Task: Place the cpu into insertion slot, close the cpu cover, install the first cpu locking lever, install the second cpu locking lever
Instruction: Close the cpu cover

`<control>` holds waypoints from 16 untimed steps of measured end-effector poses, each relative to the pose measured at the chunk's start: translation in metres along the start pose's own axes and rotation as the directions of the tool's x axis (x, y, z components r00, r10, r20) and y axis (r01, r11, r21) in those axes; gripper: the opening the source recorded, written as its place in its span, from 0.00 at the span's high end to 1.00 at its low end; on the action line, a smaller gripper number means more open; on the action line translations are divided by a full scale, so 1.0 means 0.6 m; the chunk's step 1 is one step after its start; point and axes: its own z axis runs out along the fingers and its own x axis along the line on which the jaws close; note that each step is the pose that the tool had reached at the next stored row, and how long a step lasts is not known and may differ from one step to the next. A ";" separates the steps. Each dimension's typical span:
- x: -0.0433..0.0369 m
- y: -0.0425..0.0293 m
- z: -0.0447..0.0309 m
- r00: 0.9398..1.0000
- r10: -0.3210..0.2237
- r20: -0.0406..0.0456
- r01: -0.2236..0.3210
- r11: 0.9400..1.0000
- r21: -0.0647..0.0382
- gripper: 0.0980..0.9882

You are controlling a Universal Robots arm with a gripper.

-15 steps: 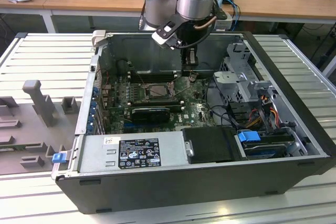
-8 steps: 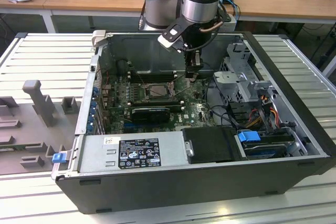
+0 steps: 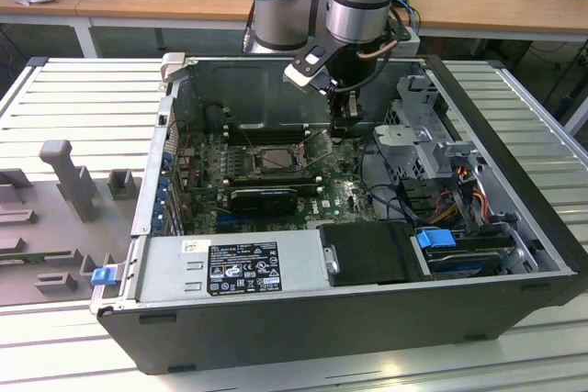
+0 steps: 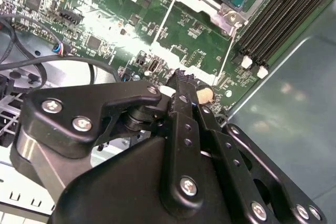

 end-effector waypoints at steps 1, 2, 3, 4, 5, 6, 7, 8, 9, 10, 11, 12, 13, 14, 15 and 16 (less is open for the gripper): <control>0.000 0.002 0.001 1.000 -0.002 0.000 0.002 1.000 0.000 0.99; 0.000 0.004 0.001 1.000 -0.003 0.000 0.003 1.000 0.000 0.99; 0.001 0.006 0.003 1.000 -0.007 -0.001 0.007 1.000 0.000 0.99; 0.001 0.008 0.003 1.000 -0.009 0.000 0.009 1.000 0.000 0.99; 0.001 0.009 0.004 1.000 -0.011 0.000 0.011 1.000 0.000 0.99; 0.001 0.011 0.005 1.000 -0.013 -0.001 0.013 1.000 0.000 0.99; 0.001 0.012 0.006 1.000 -0.015 -0.001 0.015 1.000 0.000 0.99; 0.001 0.014 0.007 1.000 -0.018 -0.001 0.018 1.000 0.000 0.99; 0.001 0.017 0.010 1.000 -0.020 -0.001 0.020 1.000 0.000 0.99; 0.001 0.020 0.017 1.000 -0.025 -0.001 0.025 1.000 0.000 0.99; 0.001 0.020 0.018 1.000 -0.030 -0.001 0.030 1.000 0.008 0.99; 0.001 0.020 0.017 1.000 -0.029 -0.002 0.029 0.999 0.012 0.99; 0.001 0.018 0.017 1.000 -0.029 -0.003 0.029 0.999 0.013 0.99; 0.001 0.016 0.017 1.000 -0.029 -0.003 0.029 0.999 0.013 0.99; 0.001 0.012 0.017 1.000 -0.029 -0.004 0.029 0.999 0.013 0.99; 0.001 0.009 0.017 1.000 -0.029 -0.004 0.029 0.999 0.012 0.99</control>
